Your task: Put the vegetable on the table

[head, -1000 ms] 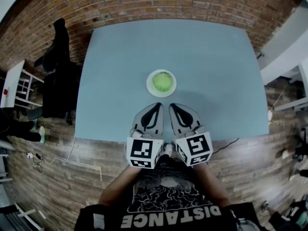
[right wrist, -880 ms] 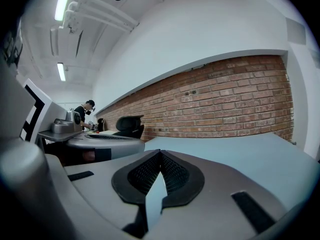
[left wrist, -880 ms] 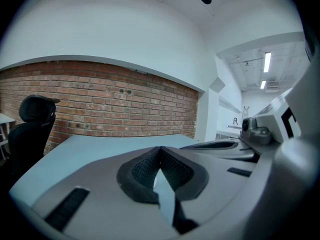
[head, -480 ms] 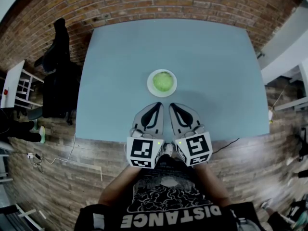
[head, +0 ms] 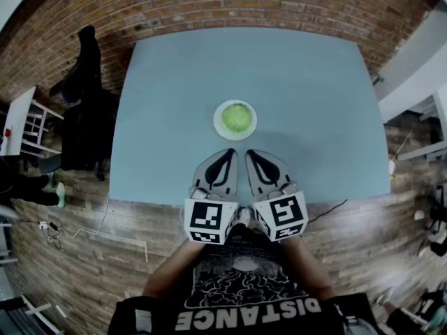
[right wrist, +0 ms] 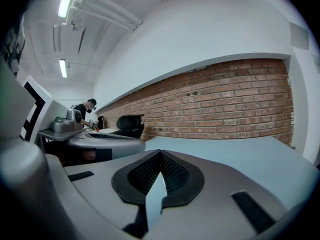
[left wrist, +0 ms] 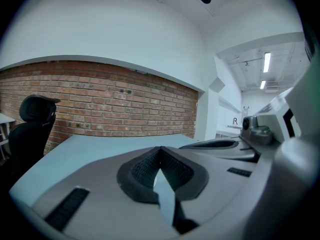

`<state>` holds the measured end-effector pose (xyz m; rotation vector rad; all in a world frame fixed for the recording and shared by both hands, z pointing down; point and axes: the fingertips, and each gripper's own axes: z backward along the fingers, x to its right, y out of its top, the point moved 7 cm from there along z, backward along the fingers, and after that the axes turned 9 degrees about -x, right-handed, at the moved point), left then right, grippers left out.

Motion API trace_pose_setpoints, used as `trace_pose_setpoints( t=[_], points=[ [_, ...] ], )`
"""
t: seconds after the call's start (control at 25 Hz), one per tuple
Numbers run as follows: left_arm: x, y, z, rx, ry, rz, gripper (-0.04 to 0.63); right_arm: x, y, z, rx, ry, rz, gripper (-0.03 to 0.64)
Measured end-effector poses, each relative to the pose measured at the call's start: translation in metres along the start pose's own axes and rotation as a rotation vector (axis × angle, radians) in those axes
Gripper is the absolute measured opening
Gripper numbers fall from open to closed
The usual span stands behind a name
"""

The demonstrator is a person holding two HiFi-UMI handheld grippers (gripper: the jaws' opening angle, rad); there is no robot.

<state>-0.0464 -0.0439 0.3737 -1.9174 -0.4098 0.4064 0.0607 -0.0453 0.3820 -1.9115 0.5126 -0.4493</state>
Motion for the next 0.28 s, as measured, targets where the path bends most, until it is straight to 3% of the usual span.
trace_pose_setpoints(
  t=[0.28],
  points=[
    [0.0002, -0.0021, 0.0023, 0.001, -0.001, 0.000, 0.002, -0.0029, -0.0009, 0.0011, -0.001, -0.002, 0.000, 0.008]
  ],
)
